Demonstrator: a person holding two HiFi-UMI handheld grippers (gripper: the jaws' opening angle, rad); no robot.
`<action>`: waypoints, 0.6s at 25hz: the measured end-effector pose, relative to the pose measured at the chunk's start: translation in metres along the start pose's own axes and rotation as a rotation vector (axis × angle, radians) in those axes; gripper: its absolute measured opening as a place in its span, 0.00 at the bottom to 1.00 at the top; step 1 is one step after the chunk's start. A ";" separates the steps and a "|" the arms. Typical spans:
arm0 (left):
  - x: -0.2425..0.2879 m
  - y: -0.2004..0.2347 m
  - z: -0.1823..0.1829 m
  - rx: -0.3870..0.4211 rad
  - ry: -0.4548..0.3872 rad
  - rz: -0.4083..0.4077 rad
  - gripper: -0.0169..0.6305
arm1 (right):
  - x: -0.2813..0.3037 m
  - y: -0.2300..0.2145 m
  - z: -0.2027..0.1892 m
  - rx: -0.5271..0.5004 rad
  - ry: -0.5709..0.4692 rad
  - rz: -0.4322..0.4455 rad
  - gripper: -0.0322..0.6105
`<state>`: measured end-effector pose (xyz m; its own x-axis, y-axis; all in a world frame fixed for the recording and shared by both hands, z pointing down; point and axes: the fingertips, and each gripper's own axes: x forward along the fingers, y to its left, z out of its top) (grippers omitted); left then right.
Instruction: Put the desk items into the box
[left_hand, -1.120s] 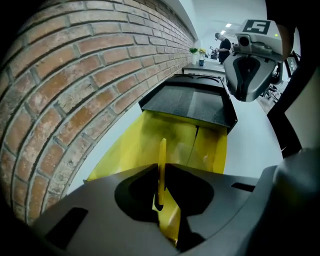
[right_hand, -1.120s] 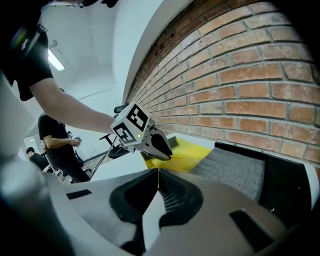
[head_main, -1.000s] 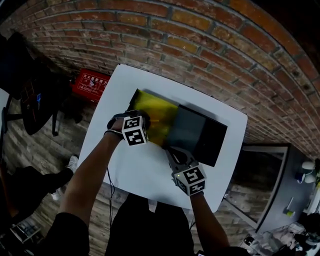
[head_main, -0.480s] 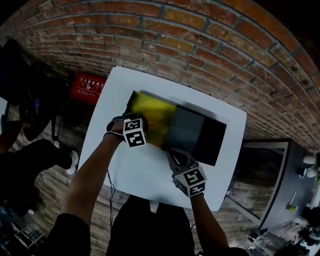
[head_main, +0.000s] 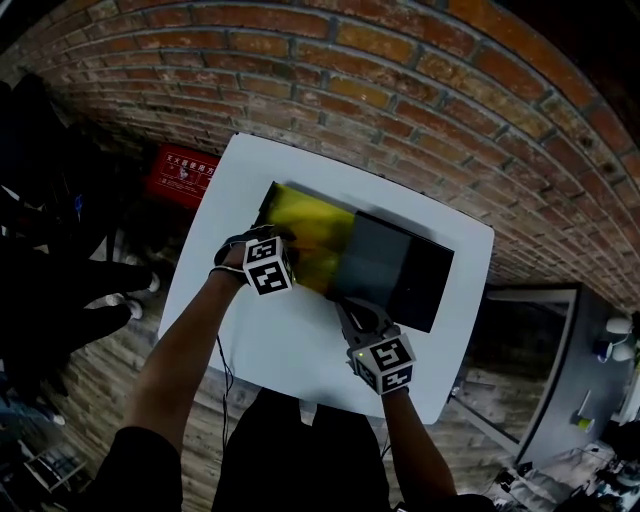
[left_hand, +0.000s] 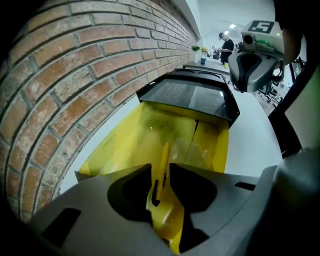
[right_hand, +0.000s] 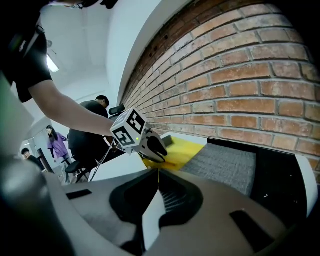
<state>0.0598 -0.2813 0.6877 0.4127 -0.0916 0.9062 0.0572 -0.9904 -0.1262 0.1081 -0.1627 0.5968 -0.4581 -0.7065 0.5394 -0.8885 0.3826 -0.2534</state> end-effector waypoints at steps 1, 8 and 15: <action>-0.004 0.001 0.002 -0.012 -0.011 0.009 0.20 | -0.001 0.000 0.001 -0.002 -0.004 0.002 0.09; -0.042 0.006 0.020 -0.089 -0.093 0.091 0.20 | -0.011 0.002 0.008 -0.010 -0.032 0.018 0.09; -0.073 -0.013 0.022 -0.196 -0.126 0.144 0.10 | -0.027 0.004 0.014 -0.041 -0.063 0.057 0.09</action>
<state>0.0487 -0.2596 0.6145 0.5144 -0.2314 0.8257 -0.1822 -0.9704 -0.1584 0.1159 -0.1508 0.5698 -0.5098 -0.7187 0.4729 -0.8597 0.4462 -0.2487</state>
